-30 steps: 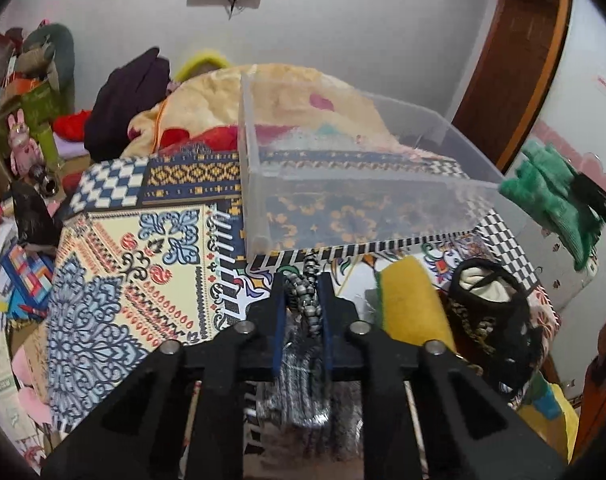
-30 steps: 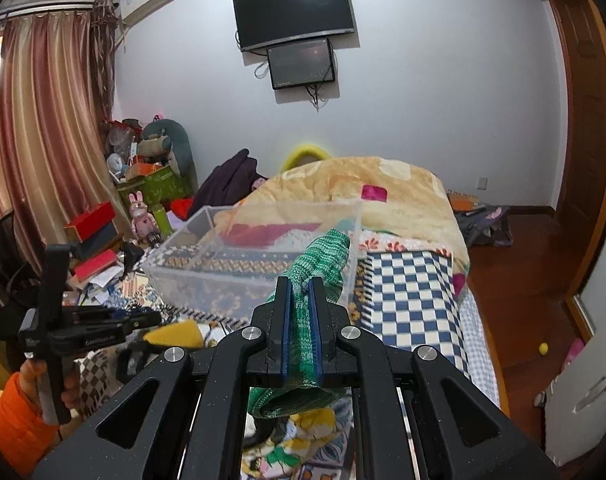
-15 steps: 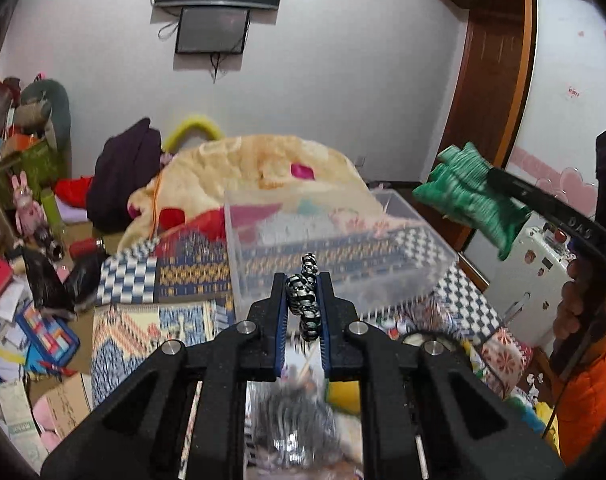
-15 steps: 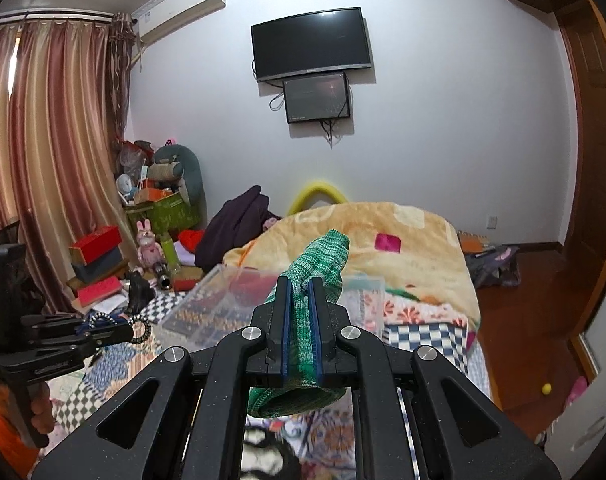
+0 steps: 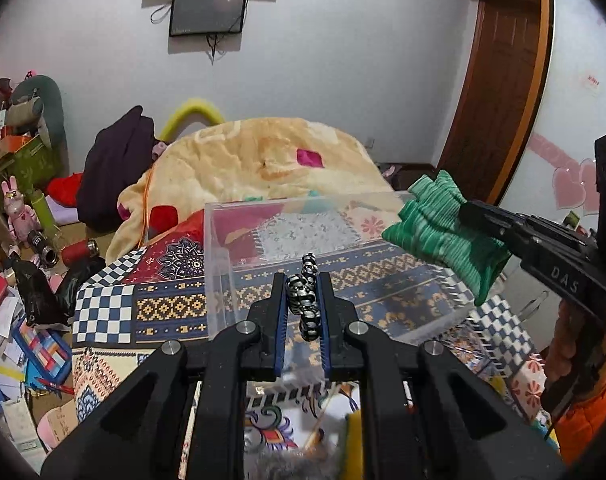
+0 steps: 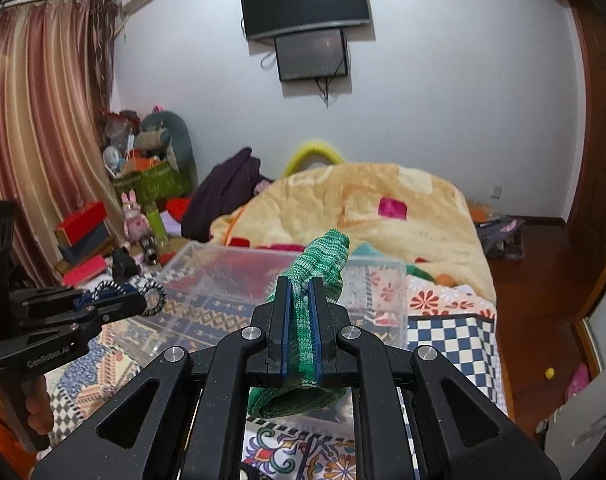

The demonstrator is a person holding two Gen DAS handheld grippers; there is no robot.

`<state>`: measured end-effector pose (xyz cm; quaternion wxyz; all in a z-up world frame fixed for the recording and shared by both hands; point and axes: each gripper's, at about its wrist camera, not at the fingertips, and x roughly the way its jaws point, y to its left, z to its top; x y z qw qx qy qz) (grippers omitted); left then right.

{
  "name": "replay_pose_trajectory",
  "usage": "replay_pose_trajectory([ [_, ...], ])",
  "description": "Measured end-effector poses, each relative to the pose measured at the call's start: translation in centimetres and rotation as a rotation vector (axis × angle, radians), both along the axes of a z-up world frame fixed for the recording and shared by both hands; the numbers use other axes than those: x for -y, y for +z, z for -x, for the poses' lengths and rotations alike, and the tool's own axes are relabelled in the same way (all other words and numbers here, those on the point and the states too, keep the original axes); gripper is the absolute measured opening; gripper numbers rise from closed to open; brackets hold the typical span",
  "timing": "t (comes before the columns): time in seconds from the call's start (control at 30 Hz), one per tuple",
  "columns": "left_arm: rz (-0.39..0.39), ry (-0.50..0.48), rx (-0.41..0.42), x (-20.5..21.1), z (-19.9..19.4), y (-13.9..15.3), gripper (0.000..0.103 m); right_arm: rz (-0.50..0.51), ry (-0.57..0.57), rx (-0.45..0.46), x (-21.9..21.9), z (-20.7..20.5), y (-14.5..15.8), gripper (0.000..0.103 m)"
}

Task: Organize soft objects
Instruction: 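Lower the bracelet into the clear box with the left gripper while the right gripper drops the glove in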

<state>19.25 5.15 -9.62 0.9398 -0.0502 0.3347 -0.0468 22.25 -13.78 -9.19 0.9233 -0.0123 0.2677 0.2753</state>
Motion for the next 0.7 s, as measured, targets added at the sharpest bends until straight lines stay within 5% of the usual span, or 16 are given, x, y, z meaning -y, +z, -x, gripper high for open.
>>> replay_pose_trajectory([
  [0.37, -0.028, -0.034, -0.116, 1.3, -3.2, -3.1, 0.014, 0.086, 0.032, -0.096, -1.3, -1.9, -2.1, 0.008],
  [0.57, -0.034, -0.046, -0.124, 1.7, -2.8, -3.4, 0.045, 0.092, 0.051, -0.128, -0.9, -1.6, -2.5, 0.008],
  [0.7, -0.050, -0.048, -0.101, 2.1, -2.1, -2.8, 0.050, 0.085, 0.059, -0.129, -0.2, -1.0, -2.2, 0.010],
])
